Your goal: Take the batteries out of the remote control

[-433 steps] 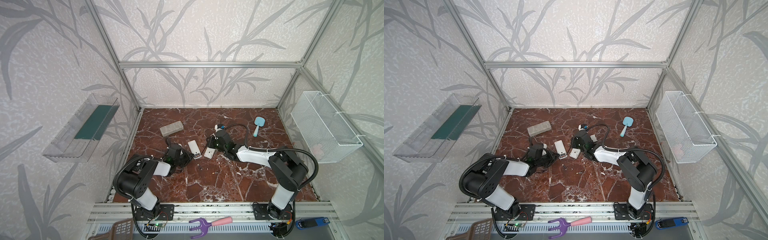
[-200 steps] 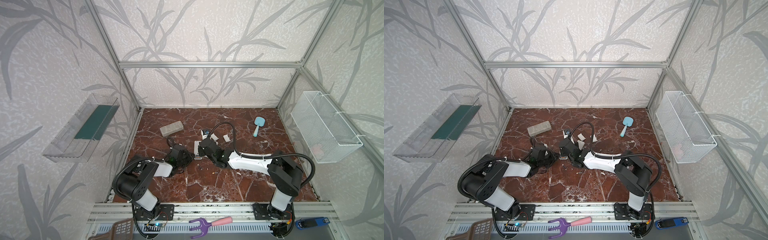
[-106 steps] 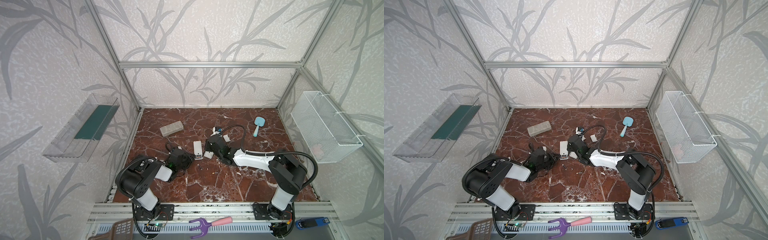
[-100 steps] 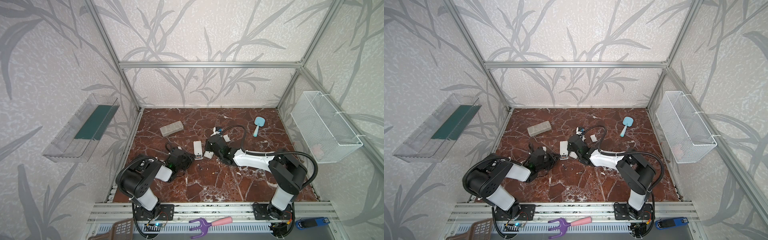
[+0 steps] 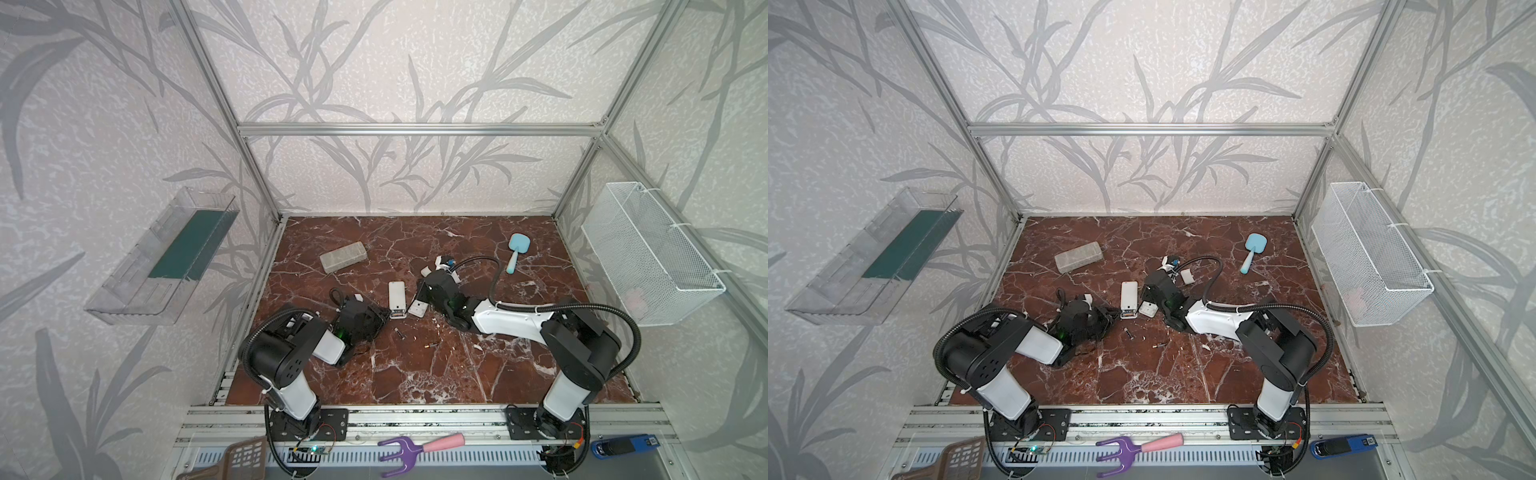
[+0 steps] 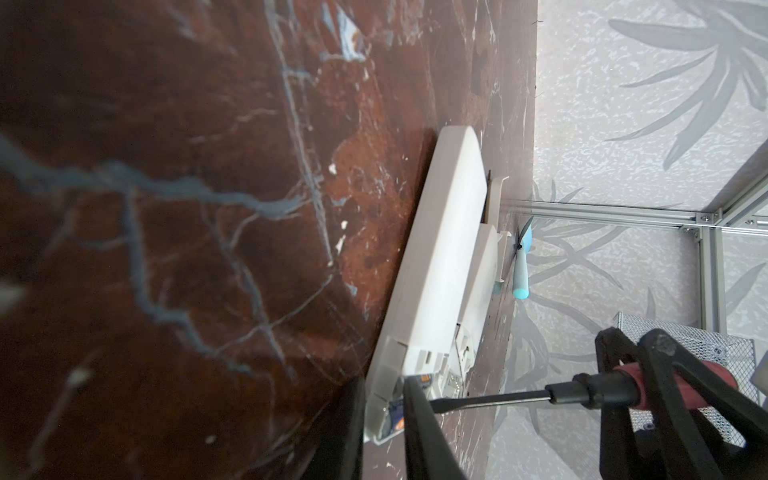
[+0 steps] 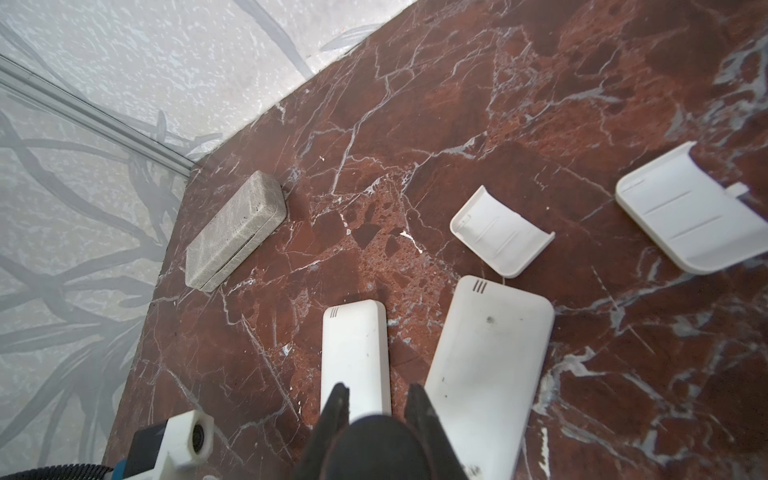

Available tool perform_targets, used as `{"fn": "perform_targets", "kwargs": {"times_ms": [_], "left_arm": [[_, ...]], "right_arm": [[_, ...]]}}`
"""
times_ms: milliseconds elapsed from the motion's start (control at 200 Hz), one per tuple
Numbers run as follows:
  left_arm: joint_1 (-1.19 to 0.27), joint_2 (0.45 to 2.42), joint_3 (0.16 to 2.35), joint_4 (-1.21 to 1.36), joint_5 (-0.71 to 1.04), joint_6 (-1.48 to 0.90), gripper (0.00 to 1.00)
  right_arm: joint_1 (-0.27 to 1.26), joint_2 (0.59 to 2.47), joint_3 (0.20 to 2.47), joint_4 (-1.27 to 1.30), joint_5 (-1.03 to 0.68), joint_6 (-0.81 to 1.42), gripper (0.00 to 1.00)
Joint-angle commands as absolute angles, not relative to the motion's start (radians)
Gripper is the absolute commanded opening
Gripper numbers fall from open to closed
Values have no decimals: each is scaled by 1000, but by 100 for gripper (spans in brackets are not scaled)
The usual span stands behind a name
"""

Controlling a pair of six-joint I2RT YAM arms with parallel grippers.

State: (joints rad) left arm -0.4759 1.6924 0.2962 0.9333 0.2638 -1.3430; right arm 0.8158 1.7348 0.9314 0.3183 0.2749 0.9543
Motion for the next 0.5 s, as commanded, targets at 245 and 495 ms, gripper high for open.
{"fn": "perform_targets", "kwargs": {"times_ms": [245,495], "left_arm": [[-526,1747,281,801,356,-1358,21],[-529,1742,279,801,353,-1358,21]], "right_arm": [[825,1712,910,503,94,1106,0],[823,1713,908,513,80,1108,0]]}}
